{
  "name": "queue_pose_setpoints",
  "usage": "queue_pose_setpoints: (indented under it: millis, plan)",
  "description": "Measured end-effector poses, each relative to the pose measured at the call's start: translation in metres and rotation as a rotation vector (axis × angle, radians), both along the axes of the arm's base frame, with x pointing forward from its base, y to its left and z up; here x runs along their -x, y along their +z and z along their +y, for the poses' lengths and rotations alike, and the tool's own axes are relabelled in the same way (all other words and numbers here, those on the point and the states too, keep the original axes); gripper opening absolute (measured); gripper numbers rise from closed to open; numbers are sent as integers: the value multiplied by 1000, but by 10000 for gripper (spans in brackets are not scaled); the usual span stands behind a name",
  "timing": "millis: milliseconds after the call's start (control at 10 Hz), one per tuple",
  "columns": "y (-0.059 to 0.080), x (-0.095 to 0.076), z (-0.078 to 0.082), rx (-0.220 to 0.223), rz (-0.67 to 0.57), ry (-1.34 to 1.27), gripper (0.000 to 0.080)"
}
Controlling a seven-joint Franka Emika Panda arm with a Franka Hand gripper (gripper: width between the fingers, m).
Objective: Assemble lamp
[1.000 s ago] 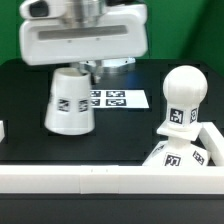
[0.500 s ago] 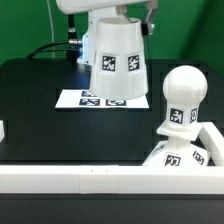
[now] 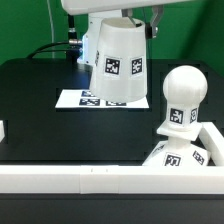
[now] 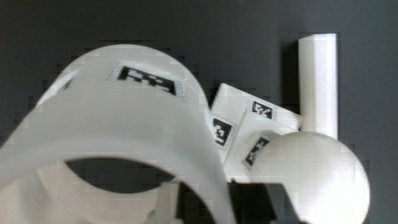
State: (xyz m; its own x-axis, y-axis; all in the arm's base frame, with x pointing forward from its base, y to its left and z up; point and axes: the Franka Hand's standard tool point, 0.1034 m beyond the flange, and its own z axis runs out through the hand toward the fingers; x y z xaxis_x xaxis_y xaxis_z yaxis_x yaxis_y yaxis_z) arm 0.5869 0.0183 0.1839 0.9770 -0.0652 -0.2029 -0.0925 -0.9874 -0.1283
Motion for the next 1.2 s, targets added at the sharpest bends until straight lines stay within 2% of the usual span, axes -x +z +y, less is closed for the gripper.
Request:
queue_pose_setpoints:
  millis: [100,500,700,1000,1200]
  plan:
    - [1,0,1,0,0,1,44]
    - [58,-5,22,-18,15,-1,44]
    - [72,-15,37,-16,-7,-10,44]
    - [58,-26,65,-20,2,2,44]
    - [38,-30,87,-16,12,3,44]
